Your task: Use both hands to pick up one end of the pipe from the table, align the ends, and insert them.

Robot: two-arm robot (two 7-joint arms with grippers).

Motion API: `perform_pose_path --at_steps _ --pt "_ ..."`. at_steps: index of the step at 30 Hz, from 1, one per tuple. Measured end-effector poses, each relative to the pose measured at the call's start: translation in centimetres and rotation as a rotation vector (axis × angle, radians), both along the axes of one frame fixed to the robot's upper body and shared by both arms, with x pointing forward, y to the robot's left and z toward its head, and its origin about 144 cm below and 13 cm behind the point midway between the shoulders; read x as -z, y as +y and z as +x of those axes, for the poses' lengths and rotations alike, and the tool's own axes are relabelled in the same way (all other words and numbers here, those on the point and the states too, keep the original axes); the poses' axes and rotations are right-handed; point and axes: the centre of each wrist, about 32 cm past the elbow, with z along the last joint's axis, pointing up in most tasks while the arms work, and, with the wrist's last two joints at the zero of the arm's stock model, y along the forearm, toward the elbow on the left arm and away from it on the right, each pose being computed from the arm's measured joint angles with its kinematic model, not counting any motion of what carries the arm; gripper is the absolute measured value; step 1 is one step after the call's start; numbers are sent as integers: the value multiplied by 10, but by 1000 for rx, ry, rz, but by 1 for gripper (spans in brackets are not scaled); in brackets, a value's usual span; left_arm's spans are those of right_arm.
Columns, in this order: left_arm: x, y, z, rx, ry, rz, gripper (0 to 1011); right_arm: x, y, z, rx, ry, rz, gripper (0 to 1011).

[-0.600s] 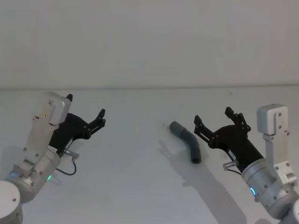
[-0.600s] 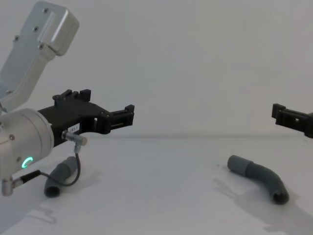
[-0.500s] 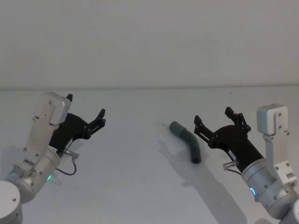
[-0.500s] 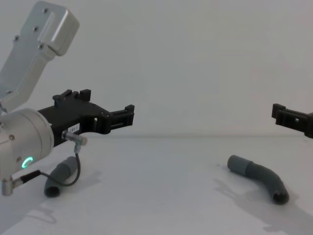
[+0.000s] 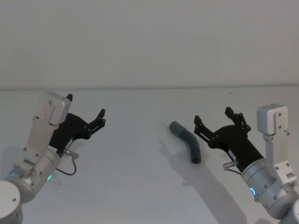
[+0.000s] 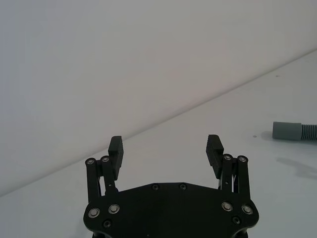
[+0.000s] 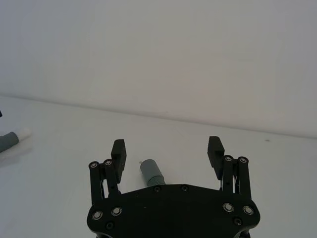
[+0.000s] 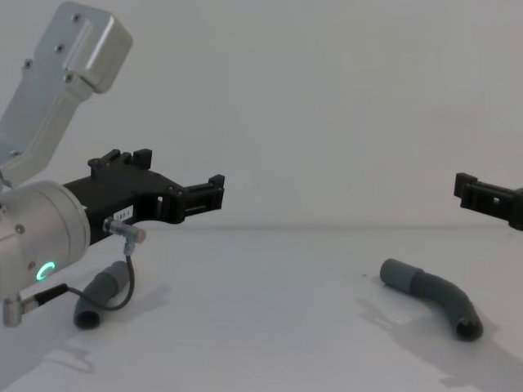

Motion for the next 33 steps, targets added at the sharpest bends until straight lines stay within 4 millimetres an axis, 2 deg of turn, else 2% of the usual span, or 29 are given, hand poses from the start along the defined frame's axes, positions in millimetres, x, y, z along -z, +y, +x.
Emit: perform_pose_path --at_steps 33 --pt "0 0 0 0 0 0 1002 0 0 0 0 0 0 1002"
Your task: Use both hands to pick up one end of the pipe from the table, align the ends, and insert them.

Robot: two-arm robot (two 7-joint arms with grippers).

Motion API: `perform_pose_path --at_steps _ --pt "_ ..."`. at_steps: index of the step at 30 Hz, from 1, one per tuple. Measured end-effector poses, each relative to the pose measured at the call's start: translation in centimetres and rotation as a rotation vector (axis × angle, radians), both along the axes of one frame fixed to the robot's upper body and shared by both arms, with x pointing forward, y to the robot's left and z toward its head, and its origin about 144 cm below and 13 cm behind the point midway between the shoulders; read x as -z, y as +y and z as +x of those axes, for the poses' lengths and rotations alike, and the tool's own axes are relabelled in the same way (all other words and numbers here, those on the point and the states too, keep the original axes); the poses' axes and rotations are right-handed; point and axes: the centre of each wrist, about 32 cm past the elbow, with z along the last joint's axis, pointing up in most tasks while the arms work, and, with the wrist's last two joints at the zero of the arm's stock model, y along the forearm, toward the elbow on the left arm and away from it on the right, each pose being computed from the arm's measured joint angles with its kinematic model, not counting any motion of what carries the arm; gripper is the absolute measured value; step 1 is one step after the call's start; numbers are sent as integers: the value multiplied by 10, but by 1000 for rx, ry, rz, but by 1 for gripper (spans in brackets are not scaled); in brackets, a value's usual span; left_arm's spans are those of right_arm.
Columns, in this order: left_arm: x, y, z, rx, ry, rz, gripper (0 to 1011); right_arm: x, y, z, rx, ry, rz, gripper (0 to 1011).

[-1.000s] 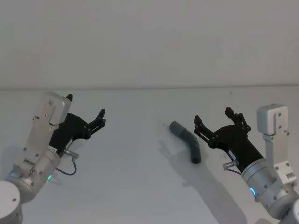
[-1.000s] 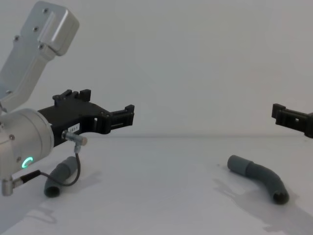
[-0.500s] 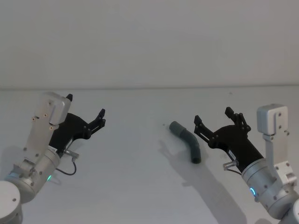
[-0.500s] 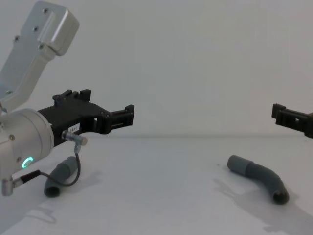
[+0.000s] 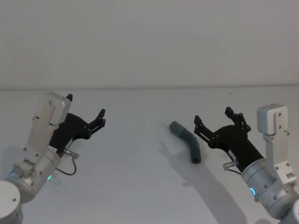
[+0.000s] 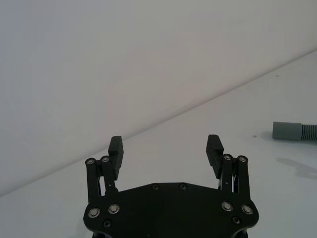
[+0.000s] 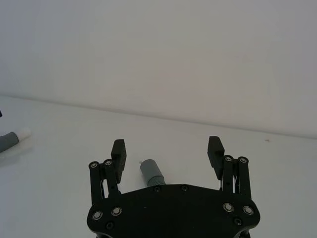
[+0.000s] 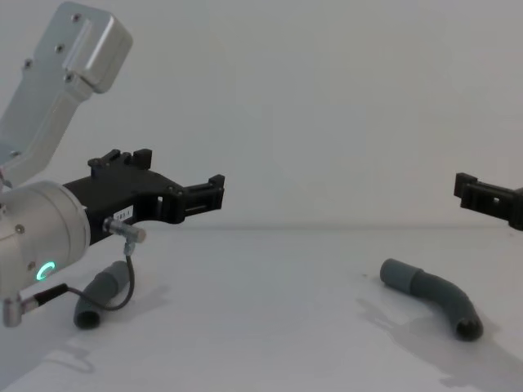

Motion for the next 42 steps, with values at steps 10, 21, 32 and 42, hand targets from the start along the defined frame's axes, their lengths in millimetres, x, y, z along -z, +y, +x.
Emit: perform_pose_path --at_steps 10,21,32,42 --pt "0 0 0 0 0 0 1002 0 0 0 0 0 0 1002" --pt "0 0 0 0 0 0 1002 0 0 0 0 0 0 1002" --pt "0 0 0 0 0 0 1002 0 0 0 0 0 0 1002" --pt "0 0 0 0 0 0 1002 0 0 0 0 0 0 1002"
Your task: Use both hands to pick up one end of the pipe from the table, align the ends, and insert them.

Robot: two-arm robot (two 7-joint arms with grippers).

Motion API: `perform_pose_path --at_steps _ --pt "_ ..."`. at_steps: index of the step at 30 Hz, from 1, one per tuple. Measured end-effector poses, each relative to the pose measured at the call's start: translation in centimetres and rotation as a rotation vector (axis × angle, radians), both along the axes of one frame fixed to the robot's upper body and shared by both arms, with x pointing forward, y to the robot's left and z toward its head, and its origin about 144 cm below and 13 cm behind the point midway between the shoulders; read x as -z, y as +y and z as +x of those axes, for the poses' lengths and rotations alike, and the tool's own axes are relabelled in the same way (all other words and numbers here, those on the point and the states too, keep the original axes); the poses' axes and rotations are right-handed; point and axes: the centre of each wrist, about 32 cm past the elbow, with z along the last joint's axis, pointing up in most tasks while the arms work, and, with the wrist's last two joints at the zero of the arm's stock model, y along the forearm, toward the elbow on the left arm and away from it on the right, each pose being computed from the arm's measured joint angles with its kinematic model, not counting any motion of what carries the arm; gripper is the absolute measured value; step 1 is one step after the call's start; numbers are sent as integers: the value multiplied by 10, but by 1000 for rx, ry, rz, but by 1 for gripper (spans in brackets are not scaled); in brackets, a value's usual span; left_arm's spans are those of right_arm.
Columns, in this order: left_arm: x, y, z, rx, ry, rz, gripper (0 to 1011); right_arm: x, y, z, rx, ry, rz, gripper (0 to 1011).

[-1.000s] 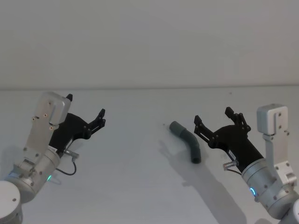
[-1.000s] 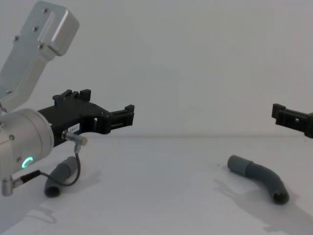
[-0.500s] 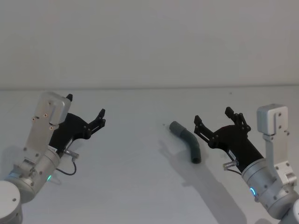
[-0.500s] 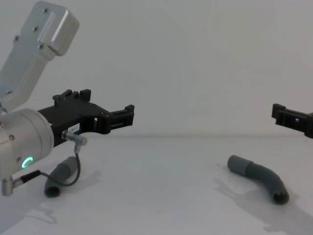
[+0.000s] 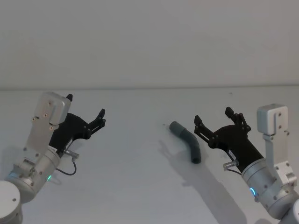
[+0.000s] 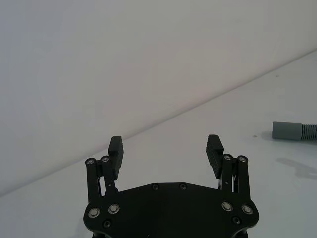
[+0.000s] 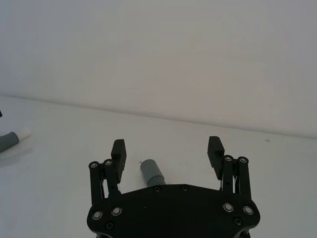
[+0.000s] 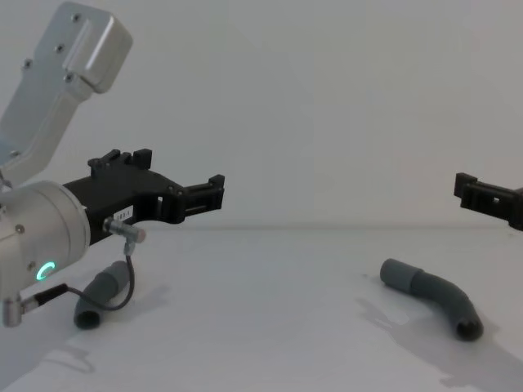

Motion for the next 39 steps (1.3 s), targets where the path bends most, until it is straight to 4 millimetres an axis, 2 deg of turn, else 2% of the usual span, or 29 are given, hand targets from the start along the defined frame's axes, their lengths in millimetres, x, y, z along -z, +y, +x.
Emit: perform_pose_path --at_steps 39 --pt "0 0 0 -1 1 1 1002 0 0 0 0 0 0 1002"
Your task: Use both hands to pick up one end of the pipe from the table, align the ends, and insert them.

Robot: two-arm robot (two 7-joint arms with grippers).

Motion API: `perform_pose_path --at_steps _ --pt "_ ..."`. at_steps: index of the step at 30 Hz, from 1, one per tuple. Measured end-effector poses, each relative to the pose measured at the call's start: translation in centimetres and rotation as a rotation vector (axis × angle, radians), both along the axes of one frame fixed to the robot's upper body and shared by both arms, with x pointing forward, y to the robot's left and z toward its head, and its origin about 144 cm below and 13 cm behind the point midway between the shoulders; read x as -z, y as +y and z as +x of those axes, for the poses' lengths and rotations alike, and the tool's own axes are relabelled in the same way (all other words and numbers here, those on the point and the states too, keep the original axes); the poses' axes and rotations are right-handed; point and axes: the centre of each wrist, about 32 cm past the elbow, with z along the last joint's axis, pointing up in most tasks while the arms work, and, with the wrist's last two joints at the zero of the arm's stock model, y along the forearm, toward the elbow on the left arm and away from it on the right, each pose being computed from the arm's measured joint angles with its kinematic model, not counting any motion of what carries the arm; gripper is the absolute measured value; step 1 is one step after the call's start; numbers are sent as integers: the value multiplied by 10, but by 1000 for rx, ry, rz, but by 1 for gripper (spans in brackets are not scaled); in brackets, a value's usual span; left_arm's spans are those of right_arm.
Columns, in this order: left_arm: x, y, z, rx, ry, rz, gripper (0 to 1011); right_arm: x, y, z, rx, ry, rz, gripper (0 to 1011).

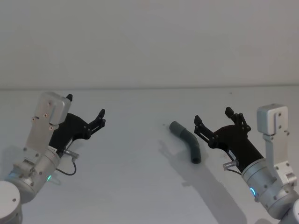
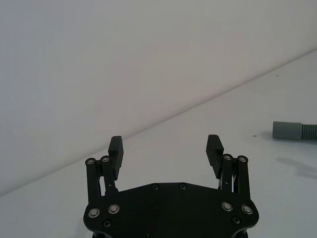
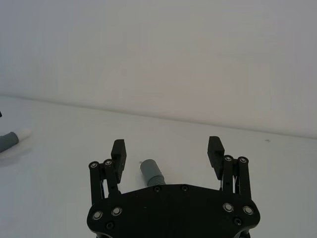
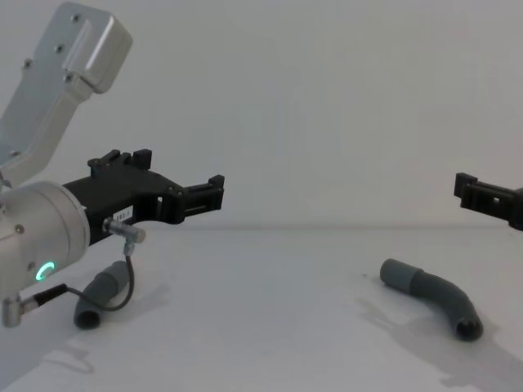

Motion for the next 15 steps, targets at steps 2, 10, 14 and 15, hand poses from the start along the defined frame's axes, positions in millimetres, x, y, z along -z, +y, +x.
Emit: perform_pose_path --at_steps 2,10,14,15 --pt "-1 0 -1 -2 6 3 1002 0 0 0 0 0 0 1002" --pt "-5 2 -9 -39 61 20 1001 0 0 0 0 0 0 1002" --pt "-8 3 -14 -69 103 31 1002 0 0 0 0 0 0 1002" --pt "-9 4 -17 -81 119 35 1002 0 0 0 0 0 0 1002"
